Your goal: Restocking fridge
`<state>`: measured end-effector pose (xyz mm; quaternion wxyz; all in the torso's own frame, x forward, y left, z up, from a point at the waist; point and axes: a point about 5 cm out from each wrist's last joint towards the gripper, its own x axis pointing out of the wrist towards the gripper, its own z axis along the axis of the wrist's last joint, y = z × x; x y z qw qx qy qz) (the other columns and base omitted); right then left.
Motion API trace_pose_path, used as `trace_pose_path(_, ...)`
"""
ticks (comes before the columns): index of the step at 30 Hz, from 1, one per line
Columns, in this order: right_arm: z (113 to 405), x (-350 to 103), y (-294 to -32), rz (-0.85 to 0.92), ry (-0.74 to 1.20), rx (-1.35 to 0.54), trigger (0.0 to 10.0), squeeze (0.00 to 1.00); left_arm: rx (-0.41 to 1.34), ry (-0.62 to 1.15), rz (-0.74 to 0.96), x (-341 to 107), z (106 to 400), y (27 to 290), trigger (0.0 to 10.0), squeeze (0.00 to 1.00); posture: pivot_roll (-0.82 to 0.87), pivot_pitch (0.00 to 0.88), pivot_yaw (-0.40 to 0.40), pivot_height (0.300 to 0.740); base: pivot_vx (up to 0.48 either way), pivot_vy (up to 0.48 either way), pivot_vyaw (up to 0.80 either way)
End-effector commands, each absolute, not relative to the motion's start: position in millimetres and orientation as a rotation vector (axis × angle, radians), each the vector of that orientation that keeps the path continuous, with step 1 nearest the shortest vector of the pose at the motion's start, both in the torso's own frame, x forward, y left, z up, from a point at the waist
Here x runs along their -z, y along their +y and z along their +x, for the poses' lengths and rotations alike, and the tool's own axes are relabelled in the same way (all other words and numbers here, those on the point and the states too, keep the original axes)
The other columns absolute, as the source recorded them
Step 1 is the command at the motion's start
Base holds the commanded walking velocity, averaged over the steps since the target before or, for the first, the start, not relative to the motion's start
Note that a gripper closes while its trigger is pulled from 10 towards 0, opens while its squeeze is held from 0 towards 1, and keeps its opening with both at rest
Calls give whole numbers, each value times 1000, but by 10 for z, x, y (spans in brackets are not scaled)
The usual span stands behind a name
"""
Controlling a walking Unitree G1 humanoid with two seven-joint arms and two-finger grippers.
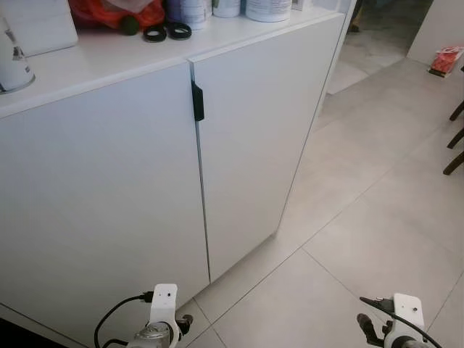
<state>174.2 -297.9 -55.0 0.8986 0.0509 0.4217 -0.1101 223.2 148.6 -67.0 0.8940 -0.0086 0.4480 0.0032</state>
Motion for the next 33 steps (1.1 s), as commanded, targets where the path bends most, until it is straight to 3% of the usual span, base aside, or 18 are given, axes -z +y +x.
trace_pose_path(1,1754,543,-2976,84,871,207,10000,0,-14,966,-6,723,2146,1505,10000,0,-160,0,0,740,0,0,800)
trace_pose_path(33,1767,556,-2945,111,874,233,10000,0,-20,968,30,705,2175,1563,10000,0,-165,2,25,740,0,0,800)
